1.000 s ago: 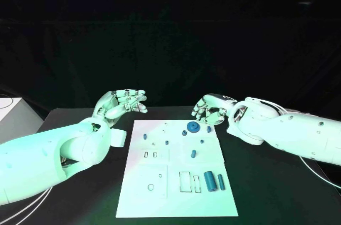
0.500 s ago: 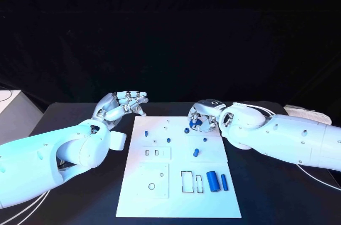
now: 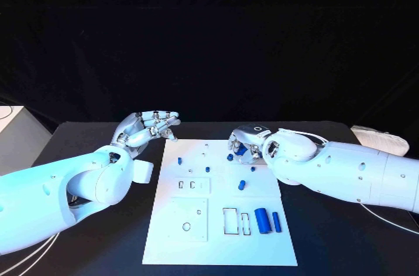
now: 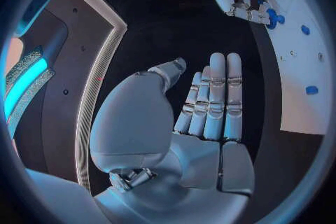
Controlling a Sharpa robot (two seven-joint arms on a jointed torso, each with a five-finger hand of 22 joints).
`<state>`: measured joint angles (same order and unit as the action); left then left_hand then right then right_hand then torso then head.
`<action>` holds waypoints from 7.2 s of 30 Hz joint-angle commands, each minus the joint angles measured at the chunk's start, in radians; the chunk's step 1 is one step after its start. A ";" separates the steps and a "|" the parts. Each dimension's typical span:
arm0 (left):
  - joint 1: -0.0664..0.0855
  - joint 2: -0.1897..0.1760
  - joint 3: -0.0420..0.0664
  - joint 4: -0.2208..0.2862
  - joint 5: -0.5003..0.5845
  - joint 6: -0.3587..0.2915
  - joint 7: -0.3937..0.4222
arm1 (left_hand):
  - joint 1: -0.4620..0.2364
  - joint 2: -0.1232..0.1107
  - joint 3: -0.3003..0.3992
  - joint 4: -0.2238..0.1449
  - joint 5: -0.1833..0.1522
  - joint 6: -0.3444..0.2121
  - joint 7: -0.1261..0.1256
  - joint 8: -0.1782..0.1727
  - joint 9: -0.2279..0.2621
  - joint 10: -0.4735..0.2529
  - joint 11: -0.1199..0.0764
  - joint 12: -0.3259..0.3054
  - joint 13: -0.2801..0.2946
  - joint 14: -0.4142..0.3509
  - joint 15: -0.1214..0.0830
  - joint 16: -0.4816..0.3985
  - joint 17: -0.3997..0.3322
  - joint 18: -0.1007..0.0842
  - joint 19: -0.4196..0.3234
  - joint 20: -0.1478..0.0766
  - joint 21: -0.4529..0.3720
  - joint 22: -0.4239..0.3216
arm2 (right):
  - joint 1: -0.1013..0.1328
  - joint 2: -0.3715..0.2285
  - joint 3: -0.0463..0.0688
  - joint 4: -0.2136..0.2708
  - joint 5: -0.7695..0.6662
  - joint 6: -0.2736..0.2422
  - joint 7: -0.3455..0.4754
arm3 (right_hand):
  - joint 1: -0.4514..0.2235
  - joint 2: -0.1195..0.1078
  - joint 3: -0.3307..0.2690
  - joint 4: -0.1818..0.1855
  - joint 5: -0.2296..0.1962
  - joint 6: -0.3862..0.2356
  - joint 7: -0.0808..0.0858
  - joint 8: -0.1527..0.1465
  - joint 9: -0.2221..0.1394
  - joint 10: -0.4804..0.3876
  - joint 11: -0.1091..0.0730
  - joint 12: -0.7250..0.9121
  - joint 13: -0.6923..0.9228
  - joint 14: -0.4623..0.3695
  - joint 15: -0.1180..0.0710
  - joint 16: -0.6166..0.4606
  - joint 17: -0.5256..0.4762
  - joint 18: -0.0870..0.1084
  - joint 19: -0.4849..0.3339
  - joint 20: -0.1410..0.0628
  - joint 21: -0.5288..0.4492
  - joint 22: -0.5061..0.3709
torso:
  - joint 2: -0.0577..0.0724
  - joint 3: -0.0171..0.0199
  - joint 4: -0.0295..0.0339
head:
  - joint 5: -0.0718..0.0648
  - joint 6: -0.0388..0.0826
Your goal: Assemble the parts on the task board
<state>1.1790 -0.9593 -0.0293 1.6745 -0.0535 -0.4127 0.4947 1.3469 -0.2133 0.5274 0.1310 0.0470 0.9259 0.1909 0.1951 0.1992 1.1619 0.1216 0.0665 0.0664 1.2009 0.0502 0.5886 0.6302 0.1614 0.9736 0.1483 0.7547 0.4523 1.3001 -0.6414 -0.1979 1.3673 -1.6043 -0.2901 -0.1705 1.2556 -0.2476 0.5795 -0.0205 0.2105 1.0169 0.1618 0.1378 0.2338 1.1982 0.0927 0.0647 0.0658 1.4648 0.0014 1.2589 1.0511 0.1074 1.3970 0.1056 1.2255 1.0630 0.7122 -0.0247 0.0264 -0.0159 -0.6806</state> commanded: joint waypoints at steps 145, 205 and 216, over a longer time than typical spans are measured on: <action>0.016 0.003 0.005 -0.017 0.018 0.035 -0.018 | -0.008 0.008 0.021 -0.019 0.004 0.005 0.006 -0.001 0.004 0.000 0.006 -0.001 0.003 -0.023 0.002 0.021 0.017 0.019 -0.029 0.000 0.035 0.022 | 0.008 0.111 0.005 -0.062 0.034 -0.217 -0.079 | 0.032 -0.001 -0.020 0.011 -0.052 -0.089 0.002 0.005 0.110 -0.109 0.008 0.022 0.003 -0.031 0.010 -0.025 -0.180 0.015 -0.067 0.007 -0.117 -0.109 | 0.048 -0.0105 0.0121 | 0.013 0.008; 0.015 0.009 0.005 -0.038 0.020 0.051 -0.025 | -0.009 0.009 0.023 -0.021 0.004 0.006 0.005 -0.001 0.004 0.001 0.006 -0.001 0.003 -0.024 0.002 0.023 0.019 0.019 -0.032 0.001 0.040 0.026 | 0.032 -0.013 0.019 -0.078 0.159 0.056 -0.049 | 0.245 0.088 -0.564 0.309 0.043 -0.101 -0.004 -0.018 0.139 0.349 -0.016 1.490 1.478 0.097 0.000 0.301 0.478 -0.077 0.117 -0.003 0.244 0.387 | 0.037 -0.0018 -0.0142 | 0.007 -0.014; 0.015 0.011 0.005 -0.038 0.019 0.051 -0.026 | -0.009 0.009 0.023 -0.021 0.004 0.006 0.005 -0.001 0.004 0.001 0.006 -0.001 0.003 -0.024 0.002 0.023 0.019 0.019 -0.032 0.001 0.040 0.026 | 0.027 0.002 0.018 -0.102 0.178 0.056 -0.038 | 0.227 0.104 -0.553 0.309 0.061 -0.094 -0.004 -0.015 0.139 0.353 -0.017 1.492 1.482 0.098 0.000 0.303 0.484 -0.079 0.119 -0.002 0.250 0.395 | 0.037 -0.0023 -0.0134 | 0.005 -0.015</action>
<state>1.1926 -0.9508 -0.0252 1.6352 -0.0368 -0.3782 0.4646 1.3432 -0.2093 0.5481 0.1103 0.0469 0.9293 0.1944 0.1951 0.2022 1.1617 0.1217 0.0665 0.0678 1.1829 0.0540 0.6059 0.6481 0.1611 0.9487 0.1484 0.7919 0.4771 1.3282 -0.6408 -0.1795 1.2667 -1.4302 -0.2510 -0.2174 1.4935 -0.1432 0.0223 0.2888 0.2680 0.9185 0.1572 0.1158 0.3716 1.4611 0.0762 1.5520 1.3079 1.4649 -0.0052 1.5570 1.3081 0.0449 1.4629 0.0968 1.4693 1.3078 0.7493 -0.0268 0.0123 -0.0105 -0.6946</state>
